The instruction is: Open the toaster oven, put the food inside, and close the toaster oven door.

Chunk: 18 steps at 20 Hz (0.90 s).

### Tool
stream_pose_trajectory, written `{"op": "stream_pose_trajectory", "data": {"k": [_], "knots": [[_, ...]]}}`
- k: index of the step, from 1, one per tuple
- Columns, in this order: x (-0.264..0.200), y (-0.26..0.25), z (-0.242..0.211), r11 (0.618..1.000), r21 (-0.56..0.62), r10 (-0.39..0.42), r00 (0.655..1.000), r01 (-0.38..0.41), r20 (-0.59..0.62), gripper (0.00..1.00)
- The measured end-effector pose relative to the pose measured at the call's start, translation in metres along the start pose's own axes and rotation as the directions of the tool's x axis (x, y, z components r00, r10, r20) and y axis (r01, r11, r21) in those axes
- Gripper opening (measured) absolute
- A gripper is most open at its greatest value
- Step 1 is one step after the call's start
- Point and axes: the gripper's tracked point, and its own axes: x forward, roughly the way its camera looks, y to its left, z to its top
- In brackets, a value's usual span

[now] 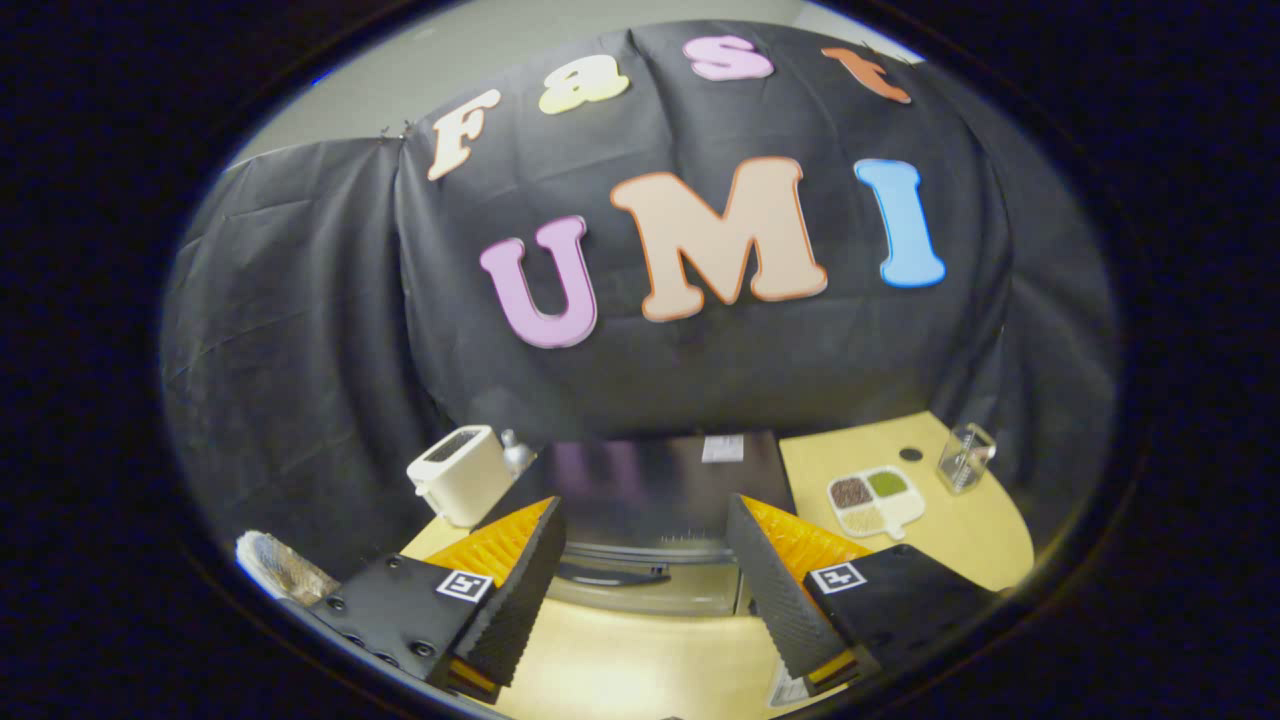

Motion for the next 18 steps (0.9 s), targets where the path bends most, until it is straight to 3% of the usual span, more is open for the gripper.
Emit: {"op": "stream_pose_trajectory", "data": {"k": [8, 13, 18], "knots": [[-0.036, -0.001, 0.147, 0.996, -0.076, -0.022, 0.945, 0.049, 0.327, 0.99], [-0.056, -0.021, 0.184, 0.996, -0.048, -0.049, 0.915, 0.074, 0.399, 0.99], [-0.07, -0.042, 0.193, 0.994, -0.05, -0.07, 0.903, 0.1, 0.424, 0.99]]}}
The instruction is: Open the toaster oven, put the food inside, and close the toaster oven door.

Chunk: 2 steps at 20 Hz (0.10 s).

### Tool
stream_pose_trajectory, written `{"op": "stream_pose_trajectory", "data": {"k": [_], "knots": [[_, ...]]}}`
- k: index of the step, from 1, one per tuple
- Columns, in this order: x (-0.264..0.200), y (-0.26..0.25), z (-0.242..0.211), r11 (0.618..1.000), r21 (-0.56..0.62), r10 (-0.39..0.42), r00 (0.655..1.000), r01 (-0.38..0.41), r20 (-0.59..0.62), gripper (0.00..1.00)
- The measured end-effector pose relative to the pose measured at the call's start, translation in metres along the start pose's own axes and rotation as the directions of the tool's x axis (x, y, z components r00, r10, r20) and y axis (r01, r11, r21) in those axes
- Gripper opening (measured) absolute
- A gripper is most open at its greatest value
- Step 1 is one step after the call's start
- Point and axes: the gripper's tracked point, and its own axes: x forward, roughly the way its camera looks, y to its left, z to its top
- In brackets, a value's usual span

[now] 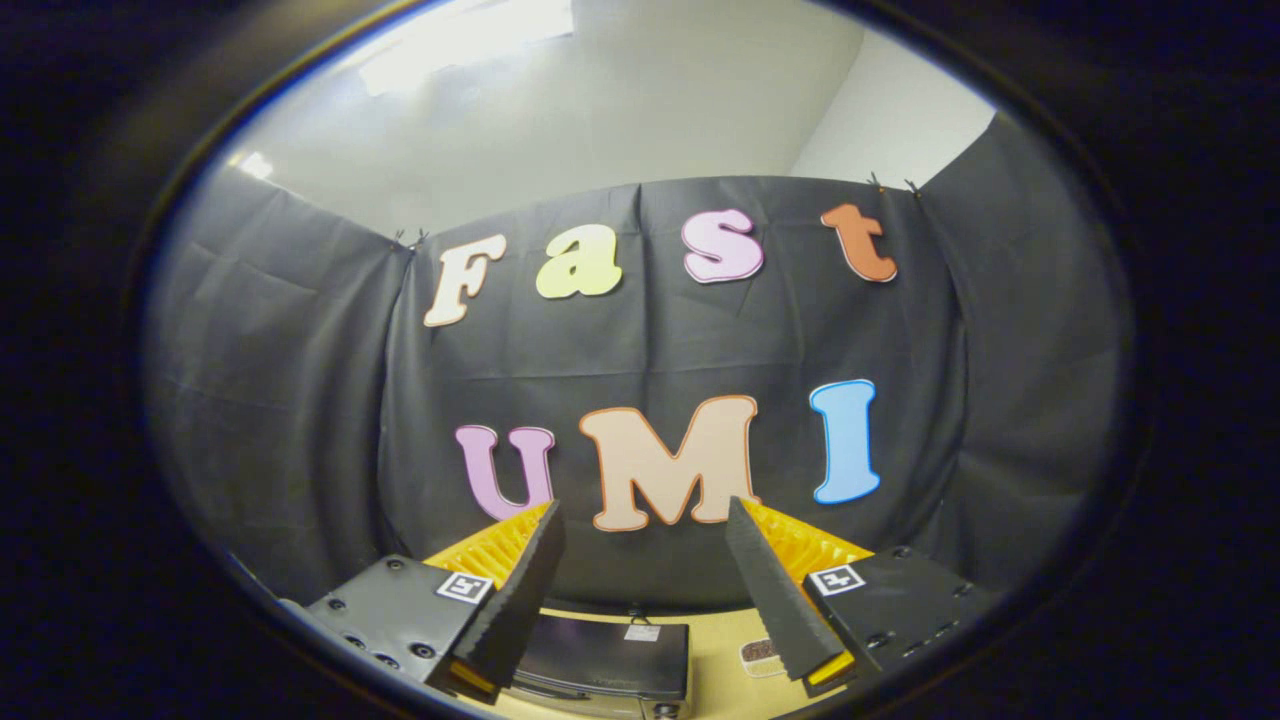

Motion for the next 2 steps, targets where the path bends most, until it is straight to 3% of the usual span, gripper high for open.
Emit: {"op": "stream_pose_trajectory", "data": {"k": [2], "knots": [[-0.0045, -0.01, 0.0007, 1.0, 0.008, -0.005, 1.0, 0.005, 0.005, 0.99]]}}
